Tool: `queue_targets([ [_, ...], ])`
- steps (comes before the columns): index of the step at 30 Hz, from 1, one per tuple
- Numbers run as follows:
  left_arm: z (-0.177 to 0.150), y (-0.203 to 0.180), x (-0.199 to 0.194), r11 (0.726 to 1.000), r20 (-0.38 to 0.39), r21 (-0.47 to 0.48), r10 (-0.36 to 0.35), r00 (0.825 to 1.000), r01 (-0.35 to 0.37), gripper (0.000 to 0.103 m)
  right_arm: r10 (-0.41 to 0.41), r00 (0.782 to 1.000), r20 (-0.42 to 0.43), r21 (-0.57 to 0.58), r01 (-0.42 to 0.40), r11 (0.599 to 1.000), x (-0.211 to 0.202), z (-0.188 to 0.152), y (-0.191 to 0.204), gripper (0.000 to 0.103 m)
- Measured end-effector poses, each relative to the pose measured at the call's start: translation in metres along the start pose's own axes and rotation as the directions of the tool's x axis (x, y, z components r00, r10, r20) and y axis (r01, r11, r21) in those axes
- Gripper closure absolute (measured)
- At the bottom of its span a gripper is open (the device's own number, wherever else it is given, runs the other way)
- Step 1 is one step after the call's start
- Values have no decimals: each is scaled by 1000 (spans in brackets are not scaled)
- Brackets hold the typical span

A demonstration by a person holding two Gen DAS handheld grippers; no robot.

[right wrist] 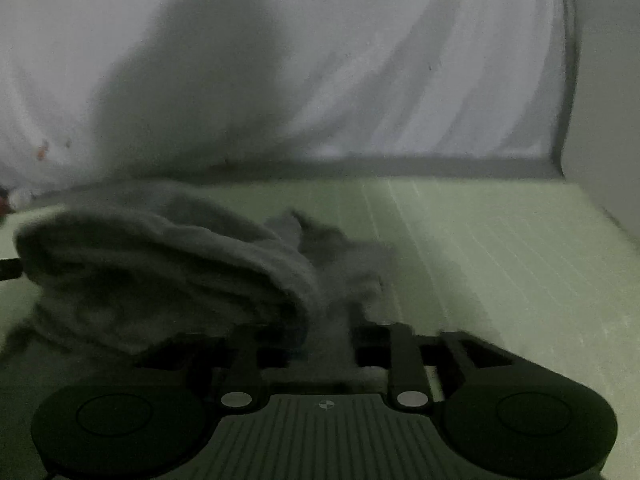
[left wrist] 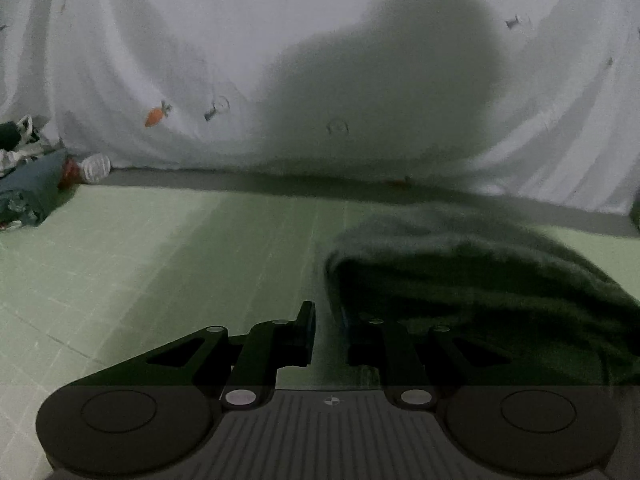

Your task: Fold clothes

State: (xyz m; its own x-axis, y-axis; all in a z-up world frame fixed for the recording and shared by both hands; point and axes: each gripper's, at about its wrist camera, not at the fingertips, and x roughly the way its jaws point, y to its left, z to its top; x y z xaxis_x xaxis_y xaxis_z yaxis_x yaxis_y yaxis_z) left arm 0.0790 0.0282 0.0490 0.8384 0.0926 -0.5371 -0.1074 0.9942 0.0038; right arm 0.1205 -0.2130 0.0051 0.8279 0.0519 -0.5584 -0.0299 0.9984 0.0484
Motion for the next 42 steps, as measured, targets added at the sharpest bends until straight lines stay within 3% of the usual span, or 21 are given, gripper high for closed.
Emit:
queue_targets([
  [3,-2,-4,-1,998,10,62,1,1000,-2,64,-4,999,36,-46,6,999,-3,8,4,39],
  [4,-1,-5,-1,997,20,76,-2,1000,0,52,2,999,51,-74,2,997,-5,11,7,37],
  [7,3,-6,5,995,29,101,-9,1000,6,51,38,995,88,-158,-23,987,-5,20,16,37],
  [11,12,-5,22,997,29,76,-21,999,19,51,76,992,103,-182,-56,982,-1,26,24,39],
  [12,14,-4,25,998,29,55,-18,999,16,51,84,990,110,-183,-63,981,-1,28,26,54],
  [13,15,-2,28,1000,26,26,-6,1000,6,55,86,989,117,-178,-64,982,-1,29,26,88],
  [14,16,1,31,1000,22,1,8,1000,-8,74,88,988,123,-173,-66,983,-1,31,26,90],
  [16,16,5,29,999,36,-40,35,999,-33,93,89,985,148,-160,-65,985,-7,33,24,90],
  [19,15,8,13,998,67,-64,34,997,-29,94,91,977,191,-156,-61,986,-29,31,15,91],
  [21,9,2,0,999,62,-25,26,998,-24,94,86,979,186,-159,-56,986,-37,28,11,91],
  [26,-20,-15,-11,996,-14,87,9,1000,-8,93,40,997,63,-140,-30,990,-25,2,-8,91],
  [29,-34,-15,-6,996,-82,91,16,997,-9,88,30,1000,-1,-126,-30,992,-13,-8,-11,90],
  [30,-35,-13,-5,996,-93,89,15,996,-7,85,28,999,-27,-129,-31,991,-8,-9,-11,88],
  [32,-32,-6,-9,996,-122,89,0,993,11,59,24,999,-38,-129,-29,991,-7,-6,-12,72],
  [33,-29,-2,-12,996,-125,89,-6,992,18,52,21,998,-52,-130,-28,991,-8,-1,-14,60],
  [36,-16,20,-31,998,-96,51,-43,994,48,48,64,995,-78,-101,-72,992,-19,11,-26,39],
  [37,-12,27,-37,999,-91,24,-46,995,48,48,125,986,-106,-61,-132,989,-25,18,-34,23],
  [38,-6,37,-45,999,-76,-22,-46,996,44,48,171,978,-119,-29,-175,984,-31,23,-41,17],
  [42,9,50,-55,981,-23,-180,-73,997,68,47,187,982,-15,13,-187,982,-56,39,-50,5],
])
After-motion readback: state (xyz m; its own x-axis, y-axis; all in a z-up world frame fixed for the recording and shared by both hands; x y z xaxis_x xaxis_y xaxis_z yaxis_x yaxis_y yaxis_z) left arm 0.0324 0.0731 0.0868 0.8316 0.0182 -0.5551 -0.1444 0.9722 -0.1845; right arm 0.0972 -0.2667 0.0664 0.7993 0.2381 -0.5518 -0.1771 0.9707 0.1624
